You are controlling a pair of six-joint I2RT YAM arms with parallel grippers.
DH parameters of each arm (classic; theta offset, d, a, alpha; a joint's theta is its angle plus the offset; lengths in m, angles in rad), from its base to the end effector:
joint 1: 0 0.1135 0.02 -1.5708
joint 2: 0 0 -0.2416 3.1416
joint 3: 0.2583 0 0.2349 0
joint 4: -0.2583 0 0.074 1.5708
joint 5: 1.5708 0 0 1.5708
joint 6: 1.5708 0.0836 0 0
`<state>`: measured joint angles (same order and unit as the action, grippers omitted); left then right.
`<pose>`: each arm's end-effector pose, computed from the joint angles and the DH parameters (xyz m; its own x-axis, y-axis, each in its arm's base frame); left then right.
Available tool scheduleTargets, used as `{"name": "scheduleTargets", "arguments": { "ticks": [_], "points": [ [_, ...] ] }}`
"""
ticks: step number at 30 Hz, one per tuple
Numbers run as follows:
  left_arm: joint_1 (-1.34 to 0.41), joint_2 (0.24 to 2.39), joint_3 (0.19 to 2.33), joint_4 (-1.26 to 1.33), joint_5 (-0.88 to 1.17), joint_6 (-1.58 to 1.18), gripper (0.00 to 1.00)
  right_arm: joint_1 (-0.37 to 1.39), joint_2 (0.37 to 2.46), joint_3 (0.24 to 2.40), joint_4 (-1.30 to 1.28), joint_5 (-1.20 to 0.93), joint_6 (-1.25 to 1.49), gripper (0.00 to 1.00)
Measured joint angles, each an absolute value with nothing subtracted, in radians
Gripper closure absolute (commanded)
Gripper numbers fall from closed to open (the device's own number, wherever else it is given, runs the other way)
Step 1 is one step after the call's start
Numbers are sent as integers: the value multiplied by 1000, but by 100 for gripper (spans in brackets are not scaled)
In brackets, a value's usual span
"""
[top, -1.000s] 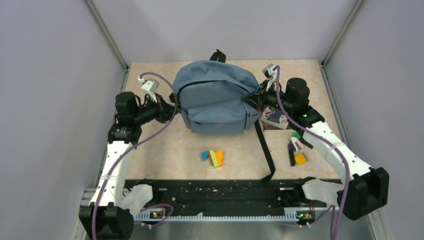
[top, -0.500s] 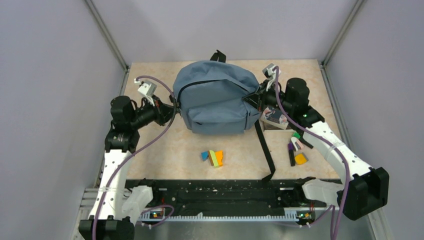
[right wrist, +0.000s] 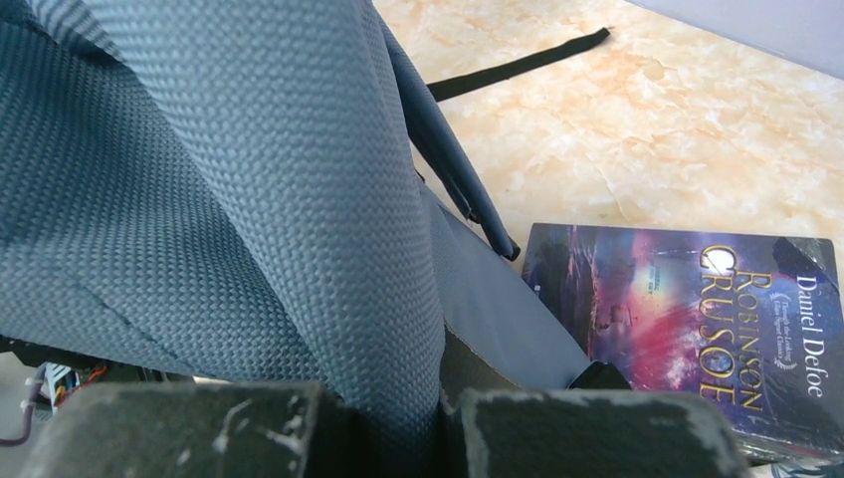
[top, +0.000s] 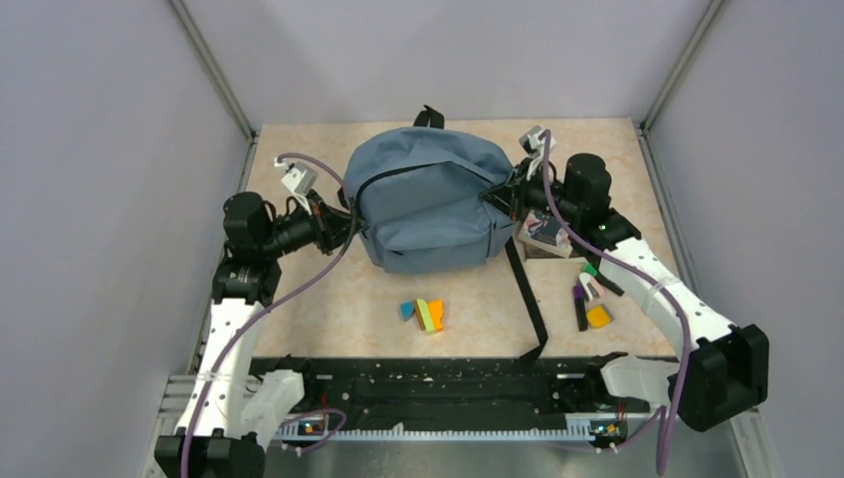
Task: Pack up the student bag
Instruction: Unzip the student bag at the center of the board.
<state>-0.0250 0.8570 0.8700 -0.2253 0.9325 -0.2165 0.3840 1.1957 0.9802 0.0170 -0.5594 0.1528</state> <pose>0.2074 -0.0723 0.3330 -0.3775 -0.1186 -0.9184 0.7358 0.5637 -0.3753 0.2691 0.1566 0.3198 -0.3025 0.0169 -0.9530 -0.7627 0.5953 0.2527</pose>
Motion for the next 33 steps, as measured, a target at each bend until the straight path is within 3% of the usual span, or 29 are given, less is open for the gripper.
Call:
{"name": "scheduleTargets", "arguments": {
  "ticks": [31,33],
  "points": [
    [-30,808,942,2,866,-396,100,524,1348,1019,150,-427,158,100],
    [-35,826,943,38,871,-423,100,528,1362,1032,150,-421,158,93]
  ]
}}
